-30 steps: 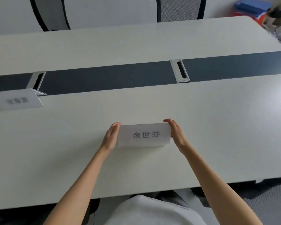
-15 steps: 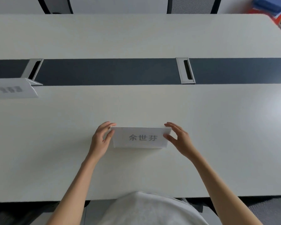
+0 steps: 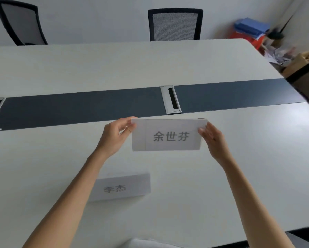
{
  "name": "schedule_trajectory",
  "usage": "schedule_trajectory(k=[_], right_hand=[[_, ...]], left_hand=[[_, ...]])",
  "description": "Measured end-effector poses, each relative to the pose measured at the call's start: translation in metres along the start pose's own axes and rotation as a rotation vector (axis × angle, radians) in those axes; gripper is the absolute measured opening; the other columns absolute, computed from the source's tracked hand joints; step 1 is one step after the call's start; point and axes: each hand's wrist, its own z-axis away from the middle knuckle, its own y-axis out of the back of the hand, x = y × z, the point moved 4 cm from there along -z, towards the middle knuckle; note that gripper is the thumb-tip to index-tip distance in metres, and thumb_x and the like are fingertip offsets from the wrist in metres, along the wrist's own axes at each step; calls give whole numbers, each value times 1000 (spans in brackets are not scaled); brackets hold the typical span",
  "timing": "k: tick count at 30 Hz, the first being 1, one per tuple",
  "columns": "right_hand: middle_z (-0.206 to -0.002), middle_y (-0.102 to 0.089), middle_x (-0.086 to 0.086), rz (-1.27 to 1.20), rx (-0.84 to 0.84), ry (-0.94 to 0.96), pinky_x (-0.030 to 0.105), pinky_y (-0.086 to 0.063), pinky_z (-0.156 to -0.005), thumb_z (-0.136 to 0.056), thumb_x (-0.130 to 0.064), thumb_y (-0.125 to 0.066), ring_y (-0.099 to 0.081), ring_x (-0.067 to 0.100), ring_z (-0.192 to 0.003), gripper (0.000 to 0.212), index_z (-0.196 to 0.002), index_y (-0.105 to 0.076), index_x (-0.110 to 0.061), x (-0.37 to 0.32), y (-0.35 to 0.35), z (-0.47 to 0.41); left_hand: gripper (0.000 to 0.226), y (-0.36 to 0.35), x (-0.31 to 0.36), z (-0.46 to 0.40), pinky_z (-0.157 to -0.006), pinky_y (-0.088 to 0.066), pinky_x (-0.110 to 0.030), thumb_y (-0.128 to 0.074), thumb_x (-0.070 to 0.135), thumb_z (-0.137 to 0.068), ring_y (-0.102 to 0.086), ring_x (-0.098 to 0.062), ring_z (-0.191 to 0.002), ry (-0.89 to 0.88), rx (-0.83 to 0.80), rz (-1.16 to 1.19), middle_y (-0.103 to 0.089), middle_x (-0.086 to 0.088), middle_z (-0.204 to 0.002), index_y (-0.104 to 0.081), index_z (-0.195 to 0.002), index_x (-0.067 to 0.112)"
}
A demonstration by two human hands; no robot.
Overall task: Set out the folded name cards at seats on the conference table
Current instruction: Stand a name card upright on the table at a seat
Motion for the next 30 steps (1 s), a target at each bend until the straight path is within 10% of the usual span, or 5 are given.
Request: schedule_trajectory(k=[7, 22, 25, 30], right_hand=[[-105, -59, 0, 75, 47, -256, 34, -39, -83, -92, -15, -47, -53, 21, -100, 27, -118, -55, -19, 105, 25, -41], [-140, -48, 4, -14, 118, -420, 37, -38, -105, -96, -24, -41, -46, 15, -126, 45, -139, -35, -16, 150, 19, -17], [-140, -48, 9, -146, 184, -497, 44, -35, -110, -93, -5, -36, -47, 21, -126, 43, -136, -38, -12, 160, 11, 8], [-130, -49, -6, -246, 168, -520, 33, -34, -108, -82, 12, -31, -44, 9, -122, 58, -131, -45, -17, 157, 0, 6]], left_hand=[[31, -101, -44, -50, -82, -35, -17, -47, 23, -92, -55, -22, -117, 255, -44, -115, -62, -6, -125, -59, -120, 17], [47, -134, -83, -36, -90, -36, -25, -48, 15, -88, -51, -21, -117, 553, -126, -47, -57, -7, -122, -40, -135, 11], [28, -141, -89, -24, -83, -41, -26, -43, 10, -83, -52, -15, -104, 618, -232, 43, -61, -1, -107, -60, -99, 25], [47, -148, -81, -25, -76, -34, -10, -34, -4, -87, -46, -8, -109, 624, -262, 218, -51, 10, -119, -43, -117, 32]])
